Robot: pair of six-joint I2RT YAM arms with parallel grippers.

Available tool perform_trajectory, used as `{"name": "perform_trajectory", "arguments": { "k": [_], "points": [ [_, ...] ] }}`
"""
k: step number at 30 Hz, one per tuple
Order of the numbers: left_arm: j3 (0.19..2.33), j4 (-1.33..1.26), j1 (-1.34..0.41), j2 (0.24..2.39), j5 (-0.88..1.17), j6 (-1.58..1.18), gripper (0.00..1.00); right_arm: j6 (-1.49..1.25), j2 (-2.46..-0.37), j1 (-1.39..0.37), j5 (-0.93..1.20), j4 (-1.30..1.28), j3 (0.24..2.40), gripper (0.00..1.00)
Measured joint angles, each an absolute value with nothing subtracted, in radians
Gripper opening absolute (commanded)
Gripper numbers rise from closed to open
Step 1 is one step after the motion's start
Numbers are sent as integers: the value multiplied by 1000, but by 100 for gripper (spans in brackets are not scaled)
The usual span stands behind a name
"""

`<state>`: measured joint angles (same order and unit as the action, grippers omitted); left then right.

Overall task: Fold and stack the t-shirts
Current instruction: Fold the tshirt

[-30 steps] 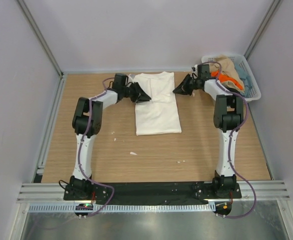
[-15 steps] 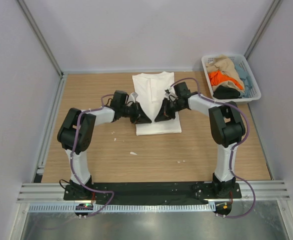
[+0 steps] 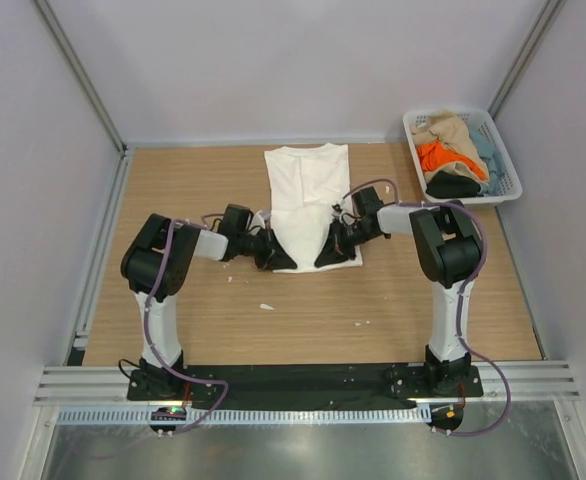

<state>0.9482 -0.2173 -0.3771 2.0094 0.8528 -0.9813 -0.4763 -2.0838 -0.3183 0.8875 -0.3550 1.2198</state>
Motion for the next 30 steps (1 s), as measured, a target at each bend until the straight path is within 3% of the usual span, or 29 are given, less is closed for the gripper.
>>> {"name": "perform_trajectory", "arguments": {
  "k": [14, 20, 23, 30],
  "points": [
    [932, -87, -340, 1994, 876, -820, 4, -415, -1979, -62, 945, -331, 990, 6],
    [915, -10, -334, 1931, 883, -817, 18, -370, -1900, -16, 847, -450, 978, 6],
    [923, 43, -334, 1843, 883, -839, 21, -369, -1841, -16, 818, -484, 979, 6],
    [1207, 66, -318, 1852, 892, -858, 13, -508, -1834, -60, 818, -411, 1159, 6]
  ]
}}
